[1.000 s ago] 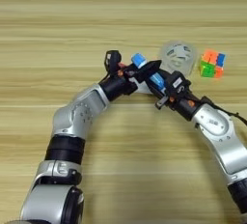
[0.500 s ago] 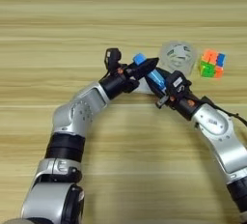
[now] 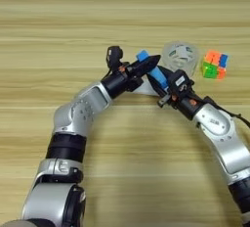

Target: Move the objects on the table

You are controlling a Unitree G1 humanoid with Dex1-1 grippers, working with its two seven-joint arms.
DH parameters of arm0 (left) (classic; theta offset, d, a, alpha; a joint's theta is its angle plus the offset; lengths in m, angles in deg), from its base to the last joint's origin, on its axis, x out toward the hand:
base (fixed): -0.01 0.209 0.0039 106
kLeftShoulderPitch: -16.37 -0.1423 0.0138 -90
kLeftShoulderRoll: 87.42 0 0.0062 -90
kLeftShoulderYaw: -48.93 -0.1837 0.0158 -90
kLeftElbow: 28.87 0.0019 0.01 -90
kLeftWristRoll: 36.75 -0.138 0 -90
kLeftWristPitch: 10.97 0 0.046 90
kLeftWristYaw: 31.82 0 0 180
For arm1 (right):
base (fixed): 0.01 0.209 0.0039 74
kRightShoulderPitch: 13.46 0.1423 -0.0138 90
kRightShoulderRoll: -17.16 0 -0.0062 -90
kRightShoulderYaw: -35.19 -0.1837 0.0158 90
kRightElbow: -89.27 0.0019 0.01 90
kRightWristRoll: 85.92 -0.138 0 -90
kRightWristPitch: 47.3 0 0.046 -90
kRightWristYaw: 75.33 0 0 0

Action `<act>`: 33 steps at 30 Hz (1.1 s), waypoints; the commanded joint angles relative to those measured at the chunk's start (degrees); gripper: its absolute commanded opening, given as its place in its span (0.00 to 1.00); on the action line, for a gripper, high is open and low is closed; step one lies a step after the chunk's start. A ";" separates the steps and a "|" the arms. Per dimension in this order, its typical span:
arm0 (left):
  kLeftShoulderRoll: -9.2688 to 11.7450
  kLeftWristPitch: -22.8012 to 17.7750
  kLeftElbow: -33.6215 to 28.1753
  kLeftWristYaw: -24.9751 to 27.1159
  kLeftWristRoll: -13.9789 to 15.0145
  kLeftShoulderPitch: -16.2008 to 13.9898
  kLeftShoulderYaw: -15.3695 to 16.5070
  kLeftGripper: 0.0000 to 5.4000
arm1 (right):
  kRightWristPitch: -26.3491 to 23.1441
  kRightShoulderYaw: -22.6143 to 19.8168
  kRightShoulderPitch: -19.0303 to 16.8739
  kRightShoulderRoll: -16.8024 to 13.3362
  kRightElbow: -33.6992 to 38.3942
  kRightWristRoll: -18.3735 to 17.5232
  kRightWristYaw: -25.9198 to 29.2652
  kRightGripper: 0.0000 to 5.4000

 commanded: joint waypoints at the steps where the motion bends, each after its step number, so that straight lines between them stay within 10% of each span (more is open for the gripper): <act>1: 1.11 -0.35 0.39 -1.41 -1.09 -0.03 0.49 0.28 | 0.10 -0.47 0.96 0.00 0.77 0.22 -0.23 0.26; 33: 1.37 -0.60 -0.01 -1.15 -0.69 -0.09 0.94 0.26 | 0.36 -0.17 0.90 -0.04 0.39 0.68 -0.14 0.26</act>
